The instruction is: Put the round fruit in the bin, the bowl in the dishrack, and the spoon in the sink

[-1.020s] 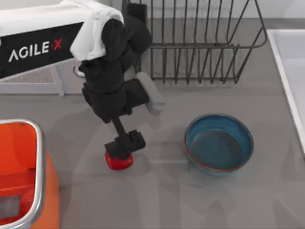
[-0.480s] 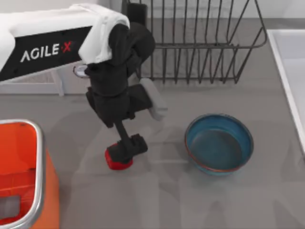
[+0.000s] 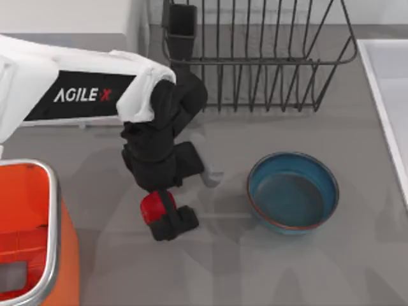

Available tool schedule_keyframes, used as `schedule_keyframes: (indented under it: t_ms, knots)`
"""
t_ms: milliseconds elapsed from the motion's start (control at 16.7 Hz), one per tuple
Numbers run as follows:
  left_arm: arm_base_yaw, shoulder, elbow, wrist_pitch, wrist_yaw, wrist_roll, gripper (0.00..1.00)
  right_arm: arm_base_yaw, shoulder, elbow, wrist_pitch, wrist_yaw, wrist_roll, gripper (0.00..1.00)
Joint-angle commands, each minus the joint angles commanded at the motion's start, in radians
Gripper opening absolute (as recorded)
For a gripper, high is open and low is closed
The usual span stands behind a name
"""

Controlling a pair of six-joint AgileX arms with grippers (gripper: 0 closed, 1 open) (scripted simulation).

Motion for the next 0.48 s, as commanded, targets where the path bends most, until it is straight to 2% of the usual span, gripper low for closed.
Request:
schedule_keyframes:
  t_ms: [180, 480]
  knots:
    - [0.000, 0.000, 0.000, 0.000, 0.000, 0.000, 1.00, 0.000, 0.000, 0.000, 0.000, 0.000, 0.000, 1.00]
    - [0.000, 0.000, 0.000, 0.000, 0.000, 0.000, 0.62, 0.000, 0.000, 0.000, 0.000, 0.000, 0.000, 1.00]
